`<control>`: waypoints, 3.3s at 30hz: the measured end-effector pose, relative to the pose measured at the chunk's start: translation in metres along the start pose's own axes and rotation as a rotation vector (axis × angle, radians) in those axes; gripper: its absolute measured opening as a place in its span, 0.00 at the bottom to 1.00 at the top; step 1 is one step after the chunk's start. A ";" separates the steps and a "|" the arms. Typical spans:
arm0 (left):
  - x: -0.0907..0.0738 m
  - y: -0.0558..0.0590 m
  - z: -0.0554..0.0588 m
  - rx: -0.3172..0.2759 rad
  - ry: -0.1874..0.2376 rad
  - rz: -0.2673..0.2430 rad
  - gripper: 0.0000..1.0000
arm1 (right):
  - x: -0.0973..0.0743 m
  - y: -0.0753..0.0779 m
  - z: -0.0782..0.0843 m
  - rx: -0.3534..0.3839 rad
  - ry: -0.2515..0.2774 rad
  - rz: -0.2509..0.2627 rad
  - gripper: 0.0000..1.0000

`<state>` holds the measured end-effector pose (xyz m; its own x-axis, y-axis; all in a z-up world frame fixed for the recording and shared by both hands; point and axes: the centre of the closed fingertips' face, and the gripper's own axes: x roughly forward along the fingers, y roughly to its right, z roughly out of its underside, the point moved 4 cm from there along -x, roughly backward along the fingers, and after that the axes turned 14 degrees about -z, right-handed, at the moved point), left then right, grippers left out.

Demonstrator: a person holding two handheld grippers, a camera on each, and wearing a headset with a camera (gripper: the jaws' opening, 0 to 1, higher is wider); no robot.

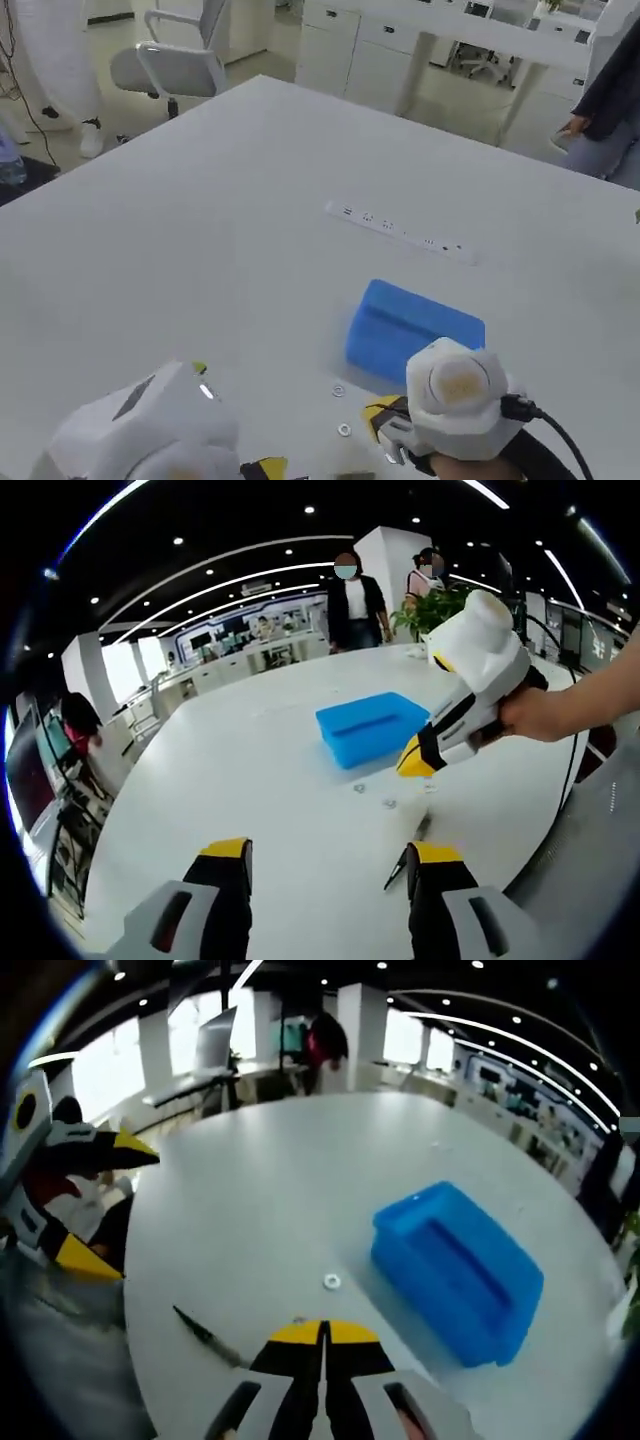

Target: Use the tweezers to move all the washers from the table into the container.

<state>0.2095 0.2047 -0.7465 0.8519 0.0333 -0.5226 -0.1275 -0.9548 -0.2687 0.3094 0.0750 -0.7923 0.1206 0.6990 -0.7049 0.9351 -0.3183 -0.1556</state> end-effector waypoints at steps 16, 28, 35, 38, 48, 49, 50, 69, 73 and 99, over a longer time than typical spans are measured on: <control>0.049 0.070 0.028 0.386 -0.241 0.415 0.29 | -0.103 -0.028 0.047 0.213 0.208 0.128 0.00; 0.063 0.076 0.034 0.409 -0.268 0.478 0.03 | -0.117 -0.039 0.045 0.276 0.279 0.154 0.00; 0.060 0.077 0.032 0.367 -0.291 0.505 0.03 | -0.119 -0.045 0.041 0.276 0.294 0.148 0.00; 0.055 0.077 0.022 0.342 -0.241 0.511 0.02 | -0.119 -0.047 0.036 0.267 0.306 0.130 0.00; 0.030 0.082 -0.020 0.195 -0.117 0.543 0.02 | -0.117 -0.053 0.032 0.300 0.346 0.098 0.00; 0.028 0.083 -0.022 0.192 -0.109 0.543 0.02 | -0.117 -0.054 0.032 0.302 0.348 0.097 0.00; 0.025 0.083 -0.024 0.192 -0.101 0.544 0.02 | -0.117 -0.054 0.032 0.303 0.348 0.096 0.00; -0.011 0.084 -0.080 0.119 0.127 0.528 0.02 | -0.115 -0.065 -0.002 0.572 0.658 -0.204 0.18; -0.014 0.089 -0.084 0.098 0.160 0.533 0.02 | -0.116 -0.065 -0.015 0.605 0.710 -0.265 0.22; -0.004 0.037 -0.125 0.187 0.232 0.619 0.12 | -0.100 -0.050 -0.046 -0.001 0.301 -0.216 0.02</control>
<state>0.2650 0.1319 -0.6536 0.6784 -0.5859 -0.4433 -0.6934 -0.7101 -0.1225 0.2661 0.0501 -0.6823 0.0127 0.9070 -0.4210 0.9501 -0.1422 -0.2776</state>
